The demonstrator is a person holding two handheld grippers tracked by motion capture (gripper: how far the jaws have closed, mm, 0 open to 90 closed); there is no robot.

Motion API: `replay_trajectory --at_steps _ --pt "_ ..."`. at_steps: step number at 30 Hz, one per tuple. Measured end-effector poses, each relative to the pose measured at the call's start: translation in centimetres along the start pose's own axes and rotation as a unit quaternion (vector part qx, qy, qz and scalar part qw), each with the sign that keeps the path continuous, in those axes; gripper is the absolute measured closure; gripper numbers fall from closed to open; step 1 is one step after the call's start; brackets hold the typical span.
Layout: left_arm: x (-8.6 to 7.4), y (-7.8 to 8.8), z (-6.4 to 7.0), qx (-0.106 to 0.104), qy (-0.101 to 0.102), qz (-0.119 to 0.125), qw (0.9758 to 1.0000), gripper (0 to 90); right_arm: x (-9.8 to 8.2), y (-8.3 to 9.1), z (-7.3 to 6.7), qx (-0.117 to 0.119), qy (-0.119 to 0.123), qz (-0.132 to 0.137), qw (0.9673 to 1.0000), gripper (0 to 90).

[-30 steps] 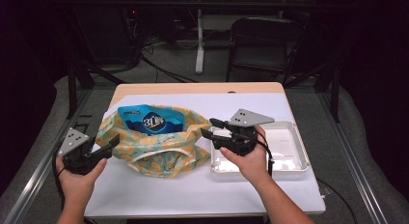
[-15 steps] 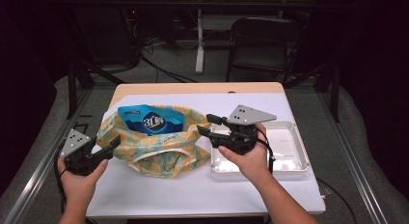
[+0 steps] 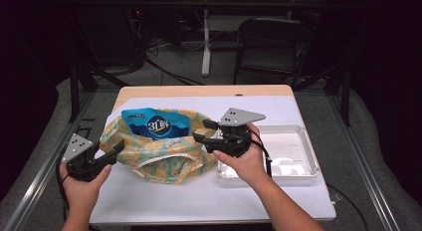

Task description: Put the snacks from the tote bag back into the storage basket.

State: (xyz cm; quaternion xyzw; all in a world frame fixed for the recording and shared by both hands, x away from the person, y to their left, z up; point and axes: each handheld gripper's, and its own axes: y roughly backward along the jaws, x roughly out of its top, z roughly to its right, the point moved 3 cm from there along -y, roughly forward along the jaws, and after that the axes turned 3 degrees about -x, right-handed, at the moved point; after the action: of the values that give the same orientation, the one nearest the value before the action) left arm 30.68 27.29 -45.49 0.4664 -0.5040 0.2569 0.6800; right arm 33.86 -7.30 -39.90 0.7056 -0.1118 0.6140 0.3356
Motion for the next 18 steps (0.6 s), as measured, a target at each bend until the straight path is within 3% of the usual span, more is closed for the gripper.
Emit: replay_trajectory --at_steps 18 --pt "-0.6 -0.5 0.1 -0.002 0.005 -0.004 1.0000 53.6 -2.0 -0.5 0.1 0.005 -0.007 -0.017 0.9998 57.6"
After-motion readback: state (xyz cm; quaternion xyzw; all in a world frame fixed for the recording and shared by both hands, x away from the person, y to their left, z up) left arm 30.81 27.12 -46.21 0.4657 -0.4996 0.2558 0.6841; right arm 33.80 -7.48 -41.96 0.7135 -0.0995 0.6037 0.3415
